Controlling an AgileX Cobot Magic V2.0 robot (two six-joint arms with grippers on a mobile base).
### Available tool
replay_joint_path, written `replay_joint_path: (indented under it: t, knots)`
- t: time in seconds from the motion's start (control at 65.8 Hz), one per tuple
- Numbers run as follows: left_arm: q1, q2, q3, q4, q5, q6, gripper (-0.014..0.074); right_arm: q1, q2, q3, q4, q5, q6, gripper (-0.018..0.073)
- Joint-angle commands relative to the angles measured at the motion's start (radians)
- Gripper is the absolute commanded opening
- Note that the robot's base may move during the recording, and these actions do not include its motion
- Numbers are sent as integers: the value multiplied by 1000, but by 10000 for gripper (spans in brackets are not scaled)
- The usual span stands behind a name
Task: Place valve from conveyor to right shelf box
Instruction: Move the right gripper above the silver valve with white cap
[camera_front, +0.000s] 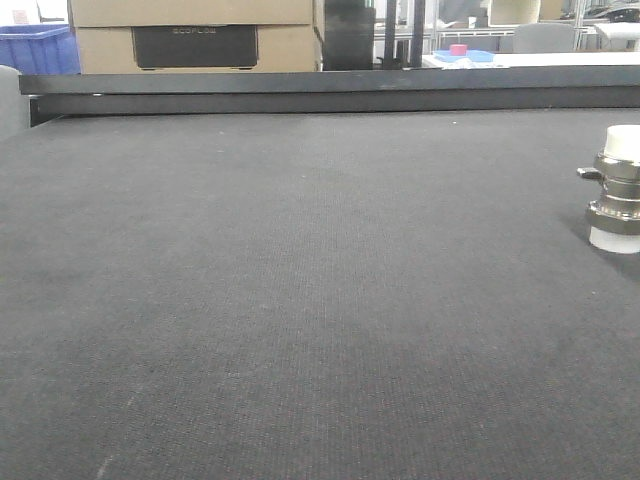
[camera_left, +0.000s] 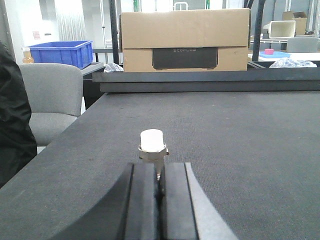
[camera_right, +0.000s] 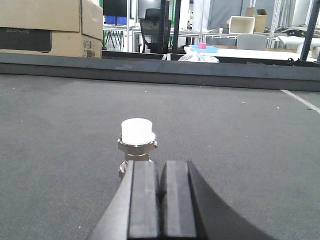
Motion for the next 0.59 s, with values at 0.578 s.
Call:
replay_joint_path:
  t: [0.578]
  knots:
    - [3, -5, -1, 58, -60, -2, -111, 1, -3, 0, 3, -52, -1, -155]
